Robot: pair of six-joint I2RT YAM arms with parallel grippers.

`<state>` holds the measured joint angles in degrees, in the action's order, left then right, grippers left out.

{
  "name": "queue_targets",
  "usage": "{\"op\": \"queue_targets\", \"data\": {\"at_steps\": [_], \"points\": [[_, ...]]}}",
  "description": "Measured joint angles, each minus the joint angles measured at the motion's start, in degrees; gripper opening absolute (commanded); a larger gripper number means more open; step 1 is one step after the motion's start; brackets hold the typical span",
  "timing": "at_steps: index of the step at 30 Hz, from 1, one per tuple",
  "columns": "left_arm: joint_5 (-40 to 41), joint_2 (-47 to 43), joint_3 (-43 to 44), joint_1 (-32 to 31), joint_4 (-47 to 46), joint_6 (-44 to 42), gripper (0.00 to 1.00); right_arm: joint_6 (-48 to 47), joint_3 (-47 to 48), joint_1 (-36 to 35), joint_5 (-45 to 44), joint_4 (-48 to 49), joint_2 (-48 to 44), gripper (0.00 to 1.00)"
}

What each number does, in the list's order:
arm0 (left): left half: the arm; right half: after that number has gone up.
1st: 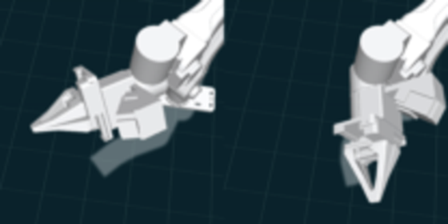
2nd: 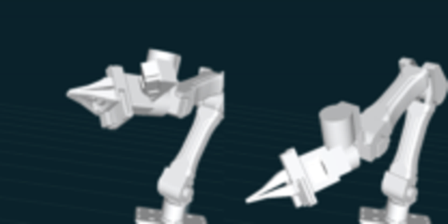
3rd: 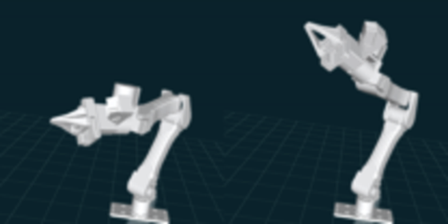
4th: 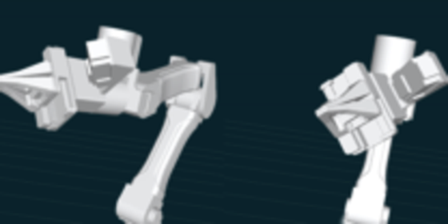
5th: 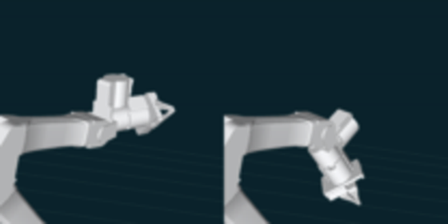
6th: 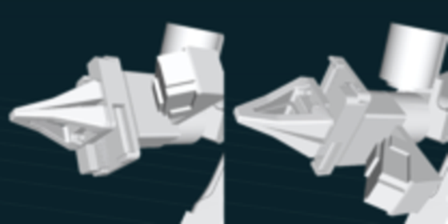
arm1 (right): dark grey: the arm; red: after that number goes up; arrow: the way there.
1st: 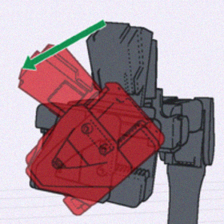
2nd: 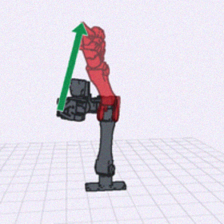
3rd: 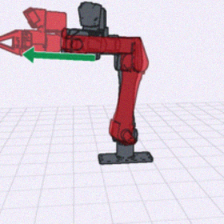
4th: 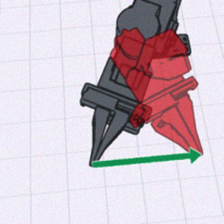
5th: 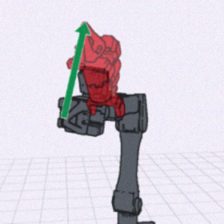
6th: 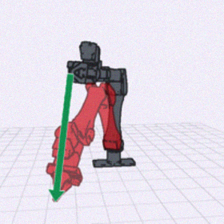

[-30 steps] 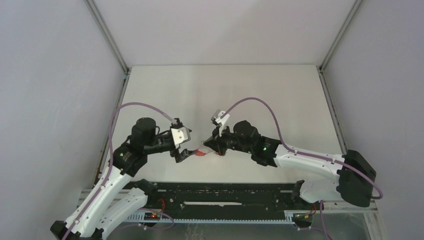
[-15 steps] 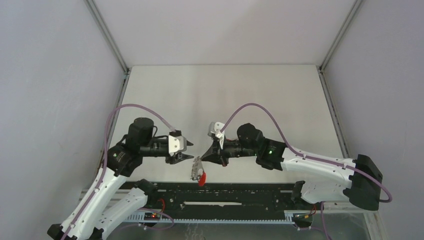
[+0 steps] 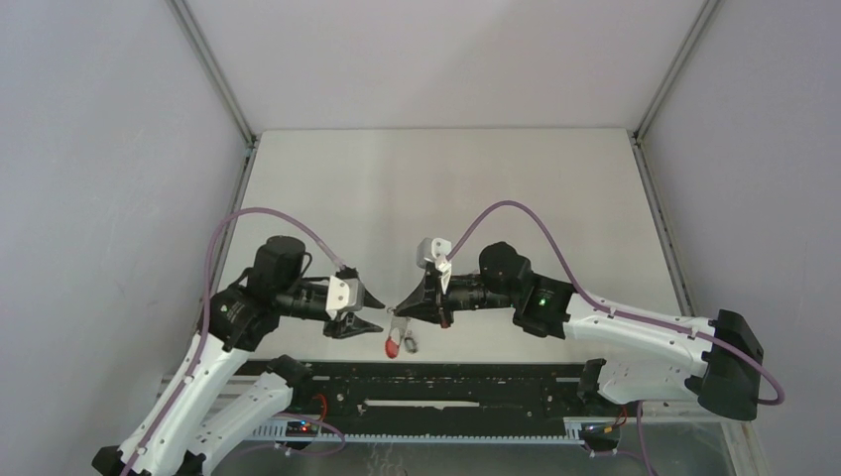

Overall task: Put the keys on the keyring
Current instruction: Adjust the keyring.

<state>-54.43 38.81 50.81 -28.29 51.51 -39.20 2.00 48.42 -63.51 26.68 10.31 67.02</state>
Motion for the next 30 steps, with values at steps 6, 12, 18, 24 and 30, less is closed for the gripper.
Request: {"op": "queue_targets", "data": {"at_steps": [6, 12, 18, 24, 30], "points": [[0.2, 1.0, 0.0, 0.0, -2.1, 3.6, 0.44, 0.4, 0.0, -0.4, 0.3, 2.2, 0.0, 0.0], [0.1, 1.4, 0.0, 0.0, -4.5, 6.8, 0.38, 0.5, 0.0, -0.8, 0.9, 3.3, 0.0, 0.0], [-0.3, 1.4, 0.0, 0.0, -5.1, 7.7, 0.28, 0.4, 0.0, -0.8, 1.6, 3.3, 0.0, 0.0], [-1.1, 1.4, 0.0, 0.0, -5.1, 7.8, 0.26, 0.4, 0.0, -0.8, 1.9, 3.3, 0.1, 0.0], [-1.3, 1.4, 0.0, 0.0, -4.8, 7.8, 0.31, 0.4, 1.0, -0.8, 1.9, 2.5, 0.6, 0.0]]}}
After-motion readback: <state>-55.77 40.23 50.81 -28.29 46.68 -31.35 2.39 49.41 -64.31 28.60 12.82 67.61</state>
